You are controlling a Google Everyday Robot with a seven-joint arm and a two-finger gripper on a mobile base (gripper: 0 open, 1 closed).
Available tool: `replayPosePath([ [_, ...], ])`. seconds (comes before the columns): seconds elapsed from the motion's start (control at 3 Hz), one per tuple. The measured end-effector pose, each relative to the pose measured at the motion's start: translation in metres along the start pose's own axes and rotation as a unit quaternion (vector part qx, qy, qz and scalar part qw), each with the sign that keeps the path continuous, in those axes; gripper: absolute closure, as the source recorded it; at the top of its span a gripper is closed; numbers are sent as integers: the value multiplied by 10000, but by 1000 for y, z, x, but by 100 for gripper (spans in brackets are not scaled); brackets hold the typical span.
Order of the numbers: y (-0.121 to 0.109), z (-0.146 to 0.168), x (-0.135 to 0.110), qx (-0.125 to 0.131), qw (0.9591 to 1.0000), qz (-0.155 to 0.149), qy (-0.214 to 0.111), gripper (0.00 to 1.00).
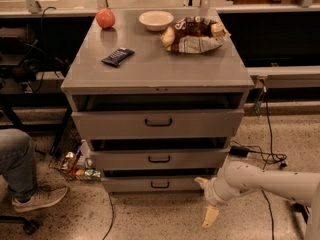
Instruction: Open bottom drawer
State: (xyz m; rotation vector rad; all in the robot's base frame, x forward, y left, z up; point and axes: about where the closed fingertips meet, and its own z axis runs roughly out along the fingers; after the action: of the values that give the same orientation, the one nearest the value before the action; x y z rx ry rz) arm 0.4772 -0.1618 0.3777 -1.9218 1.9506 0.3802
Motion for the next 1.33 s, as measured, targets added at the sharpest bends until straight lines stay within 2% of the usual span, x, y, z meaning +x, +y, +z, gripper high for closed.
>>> replayPosePath([
  [0.67,-18,60,55,219,9972,-36,710,0],
  [1.0,-33,100,87,377,9952,-1,898,0],
  [1.33,-50,121,100,475,9952,10,854,0],
])
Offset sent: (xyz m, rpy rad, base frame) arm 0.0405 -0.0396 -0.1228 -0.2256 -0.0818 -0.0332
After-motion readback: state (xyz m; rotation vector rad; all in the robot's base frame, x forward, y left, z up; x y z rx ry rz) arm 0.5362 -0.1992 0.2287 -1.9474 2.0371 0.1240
